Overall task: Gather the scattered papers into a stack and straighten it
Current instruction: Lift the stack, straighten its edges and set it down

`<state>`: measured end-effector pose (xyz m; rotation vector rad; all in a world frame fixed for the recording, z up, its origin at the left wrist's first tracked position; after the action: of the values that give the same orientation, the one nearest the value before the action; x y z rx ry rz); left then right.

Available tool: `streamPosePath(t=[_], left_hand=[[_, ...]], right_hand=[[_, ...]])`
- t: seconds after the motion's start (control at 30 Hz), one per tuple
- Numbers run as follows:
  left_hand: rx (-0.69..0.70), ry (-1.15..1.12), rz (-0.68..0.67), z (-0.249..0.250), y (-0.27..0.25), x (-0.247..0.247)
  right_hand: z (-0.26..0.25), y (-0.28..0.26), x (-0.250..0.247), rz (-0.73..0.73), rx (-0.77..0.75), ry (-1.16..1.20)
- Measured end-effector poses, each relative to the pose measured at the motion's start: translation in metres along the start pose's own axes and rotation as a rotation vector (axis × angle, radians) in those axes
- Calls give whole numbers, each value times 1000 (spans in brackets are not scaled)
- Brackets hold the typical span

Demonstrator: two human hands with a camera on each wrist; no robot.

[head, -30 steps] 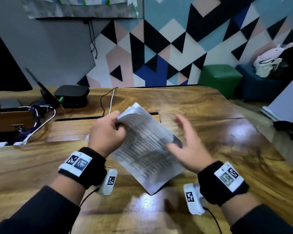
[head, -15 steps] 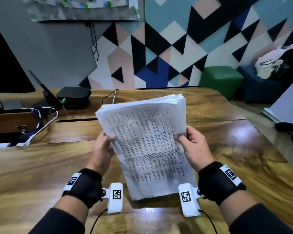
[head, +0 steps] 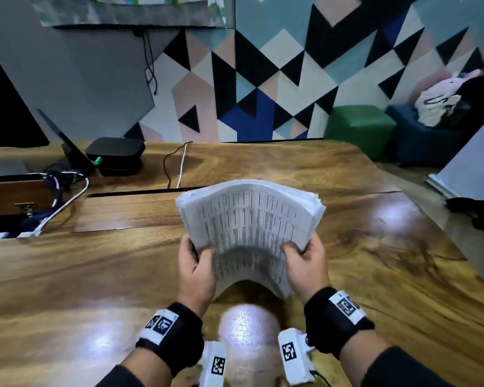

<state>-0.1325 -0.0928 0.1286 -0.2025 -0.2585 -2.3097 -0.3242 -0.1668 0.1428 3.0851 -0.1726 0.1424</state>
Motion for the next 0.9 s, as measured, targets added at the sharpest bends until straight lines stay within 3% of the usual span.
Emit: streamPosePath(t=[0.13, 0.3, 0.47, 0.63, 0.8, 0.9], left_hand=[[29, -36, 24, 5, 9, -2], [185, -3, -2, 16, 18, -16], [63, -38, 49, 1, 13, -14], [28, -50, 10, 2, 6, -6], [70, -57, -6, 11, 3, 1], [0, 63, 13, -14, 0, -7]], right_hand=[[-7, 4, 2, 1, -7, 35], [-12, 8, -10, -35, -85, 32], [-1, 3, -4, -23, -28, 57], [-5, -2, -1, -61, 0, 83], [-10, -1, 1, -11, -62, 113], [12, -1, -4, -12, -42, -34]])
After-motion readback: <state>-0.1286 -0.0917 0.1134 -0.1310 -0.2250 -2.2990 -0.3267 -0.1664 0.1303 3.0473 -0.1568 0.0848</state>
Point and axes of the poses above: each hand's wrist, its own y-axis towards the middle knuckle, its own x-axis out of the palm, z = x × y, the point moved 4 cm from there along y, towards the middle knuckle, and after that the axes turned 7 degrees about z, right-handed, at the moved point
